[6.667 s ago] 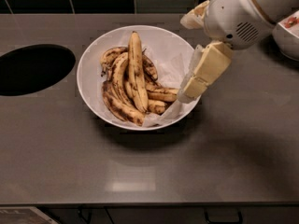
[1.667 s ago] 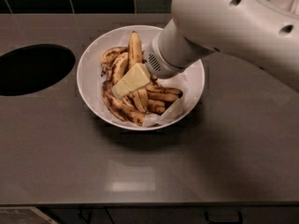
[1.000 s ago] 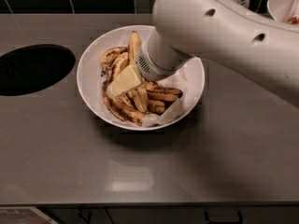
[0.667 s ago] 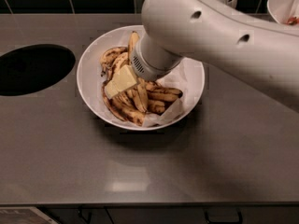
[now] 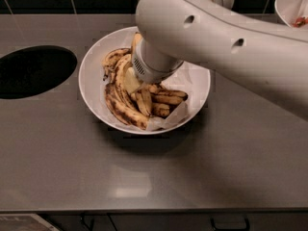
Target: Pick banana from white bowl
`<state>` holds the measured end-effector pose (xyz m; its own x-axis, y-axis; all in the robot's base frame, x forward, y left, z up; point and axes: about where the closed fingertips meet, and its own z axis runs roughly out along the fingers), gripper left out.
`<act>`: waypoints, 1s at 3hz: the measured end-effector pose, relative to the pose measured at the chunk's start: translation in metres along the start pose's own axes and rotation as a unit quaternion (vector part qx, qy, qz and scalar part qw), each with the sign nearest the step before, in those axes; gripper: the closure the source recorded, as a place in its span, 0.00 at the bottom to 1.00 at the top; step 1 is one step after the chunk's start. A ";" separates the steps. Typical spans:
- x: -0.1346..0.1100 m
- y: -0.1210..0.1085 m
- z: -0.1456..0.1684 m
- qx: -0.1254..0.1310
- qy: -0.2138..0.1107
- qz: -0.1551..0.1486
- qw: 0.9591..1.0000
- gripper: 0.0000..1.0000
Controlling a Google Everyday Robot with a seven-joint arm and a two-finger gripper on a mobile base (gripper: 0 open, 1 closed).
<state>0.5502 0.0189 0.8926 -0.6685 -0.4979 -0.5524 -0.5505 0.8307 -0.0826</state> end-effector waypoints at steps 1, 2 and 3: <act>0.004 -0.004 -0.002 0.009 0.002 0.008 1.000 0.54; 0.005 -0.005 -0.002 0.011 0.002 0.010 1.000 0.52; 0.005 -0.005 -0.002 0.011 0.001 0.011 1.000 0.70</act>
Offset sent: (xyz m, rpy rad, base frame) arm -0.0003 -0.0113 -0.0040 -0.0059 -0.0006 -0.0498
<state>0.5482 0.0118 0.8918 -0.6820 -0.4793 -0.5523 -0.5237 0.8473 -0.0886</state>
